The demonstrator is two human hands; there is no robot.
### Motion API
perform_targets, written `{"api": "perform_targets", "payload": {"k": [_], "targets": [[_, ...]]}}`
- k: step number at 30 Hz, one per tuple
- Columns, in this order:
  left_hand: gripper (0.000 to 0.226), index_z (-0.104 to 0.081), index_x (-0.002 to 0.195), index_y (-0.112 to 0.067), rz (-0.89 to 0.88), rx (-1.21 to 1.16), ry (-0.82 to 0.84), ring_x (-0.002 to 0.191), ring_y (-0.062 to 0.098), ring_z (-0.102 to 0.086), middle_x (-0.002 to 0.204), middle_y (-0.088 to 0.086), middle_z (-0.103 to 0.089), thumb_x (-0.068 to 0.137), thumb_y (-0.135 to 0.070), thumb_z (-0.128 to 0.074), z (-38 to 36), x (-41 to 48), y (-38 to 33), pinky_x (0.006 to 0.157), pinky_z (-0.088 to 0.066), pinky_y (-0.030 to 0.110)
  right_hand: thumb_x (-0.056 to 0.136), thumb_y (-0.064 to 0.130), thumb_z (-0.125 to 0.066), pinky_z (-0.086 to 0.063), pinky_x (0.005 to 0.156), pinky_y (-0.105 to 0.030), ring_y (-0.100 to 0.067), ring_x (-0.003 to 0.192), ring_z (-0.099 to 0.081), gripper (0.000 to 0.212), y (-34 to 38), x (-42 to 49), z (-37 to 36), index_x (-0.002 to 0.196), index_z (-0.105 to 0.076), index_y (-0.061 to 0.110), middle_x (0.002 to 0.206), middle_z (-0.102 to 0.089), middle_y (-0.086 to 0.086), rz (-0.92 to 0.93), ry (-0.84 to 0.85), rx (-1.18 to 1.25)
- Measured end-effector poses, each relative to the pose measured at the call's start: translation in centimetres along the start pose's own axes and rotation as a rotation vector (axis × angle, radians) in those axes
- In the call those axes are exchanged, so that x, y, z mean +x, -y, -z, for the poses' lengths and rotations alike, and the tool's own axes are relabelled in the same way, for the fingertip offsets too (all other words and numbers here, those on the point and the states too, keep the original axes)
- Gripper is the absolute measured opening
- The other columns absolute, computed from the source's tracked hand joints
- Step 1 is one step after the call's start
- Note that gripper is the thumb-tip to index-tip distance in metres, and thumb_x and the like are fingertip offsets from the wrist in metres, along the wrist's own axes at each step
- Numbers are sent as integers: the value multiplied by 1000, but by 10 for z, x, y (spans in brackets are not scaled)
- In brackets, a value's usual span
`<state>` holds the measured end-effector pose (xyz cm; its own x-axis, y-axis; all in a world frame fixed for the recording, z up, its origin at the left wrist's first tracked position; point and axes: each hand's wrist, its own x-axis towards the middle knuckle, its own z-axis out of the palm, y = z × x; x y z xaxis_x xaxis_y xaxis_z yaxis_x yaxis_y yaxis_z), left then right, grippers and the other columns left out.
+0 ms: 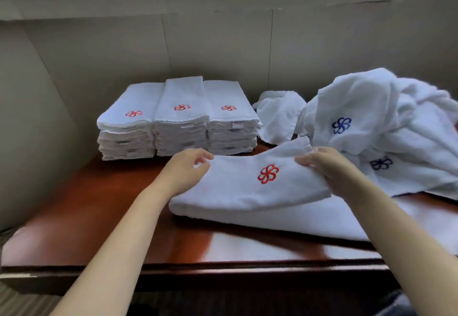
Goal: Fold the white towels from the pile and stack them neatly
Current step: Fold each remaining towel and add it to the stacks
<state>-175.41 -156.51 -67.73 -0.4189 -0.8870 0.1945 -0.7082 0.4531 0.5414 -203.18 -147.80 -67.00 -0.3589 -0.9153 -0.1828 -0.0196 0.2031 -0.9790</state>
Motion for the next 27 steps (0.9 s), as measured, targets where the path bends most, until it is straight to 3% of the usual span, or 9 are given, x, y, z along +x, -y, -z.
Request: {"api": "perform_targets", "payload": {"k": [3, 6, 9, 13, 16, 19, 22, 25, 27], "targets": [[33, -56, 127, -22, 39, 88, 64, 116, 20, -50, 127, 5, -53, 97, -32, -47, -17, 15, -3, 93, -37, 28, 85, -3, -59, -52, 44, -24, -17, 49, -65, 8, -3, -9, 58, 81, -66, -1, 59, -68, -8, 26, -138, -37], [52, -37, 143, -22, 172, 213, 217, 126, 34, -43, 140, 14, -39, 97, -46, -42, -44, 26, -6, 106, -35, 39, 85, -2, -59, -49, 56, -25, -24, 58, -63, 8, -29, -12, 90, 88, -66, -4, 71, -67, -13, -31, -228, -207], [64, -21, 150, -22, 238, 219, 290, 132, 37, -39, 146, 17, -32, 96, -49, -42, -60, 29, -5, 110, -32, 42, 88, 3, -59, -46, 54, -23, -21, 61, -60, 7, -47, -15, 101, 90, -66, 1, 78, -65, -12, -97, -219, -284], [70, -16, 151, -23, 298, 211, 280, 133, 37, -38, 149, 18, -31, 94, -53, -42, -63, 31, -5, 108, -32, 40, 90, 6, -56, -50, 55, -25, -19, 59, -65, 14, -41, -17, 119, 79, -64, 10, 71, -68, -6, -69, -259, -174], [75, -18, 149, -17, 324, 202, 275, 129, 35, -43, 146, 16, -38, 91, -54, -48, -67, 29, -10, 101, -37, 38, 89, 0, -54, -50, 51, -25, -22, 52, -64, 18, -42, -19, 129, 73, -61, 4, 66, -67, -11, -102, -286, -146], [73, -29, 142, -9, 377, 179, 270, 117, 34, -52, 135, 15, -51, 90, -55, -51, -69, 28, -12, 88, -41, 35, 90, 5, -53, -51, 61, -28, -25, 68, -65, 13, -54, -19, 128, 88, -65, 3, 82, -68, -14, -204, -228, -439], [69, -41, 132, -5, 412, 112, 254, 105, 28, -56, 126, 12, -57, 88, -56, -54, -65, 28, -6, 83, -41, 34, 90, 10, -51, -45, 68, -30, -25, 80, -62, 21, -58, -13, 125, 99, -62, -6, 91, -67, -18, -162, -248, -555], [51, -53, 121, -2, 390, -44, 270, 93, 22, -58, 113, 9, -61, 95, -46, -49, -60, 31, 5, 77, -40, 32, 91, 12, -51, -39, 66, -30, -21, 76, -53, 15, -53, -9, 121, 88, -58, -1, 85, -58, -13, -44, -323, -568], [36, -59, 111, -8, 400, -206, 282, 87, 16, -60, 105, 7, -65, 99, -39, -46, -55, 31, 10, 69, -42, 28, 90, 12, -51, -38, 61, -29, -20, 70, -52, 10, -54, -7, 117, 86, -57, 4, 82, -55, -13, -55, -287, -536]]}}
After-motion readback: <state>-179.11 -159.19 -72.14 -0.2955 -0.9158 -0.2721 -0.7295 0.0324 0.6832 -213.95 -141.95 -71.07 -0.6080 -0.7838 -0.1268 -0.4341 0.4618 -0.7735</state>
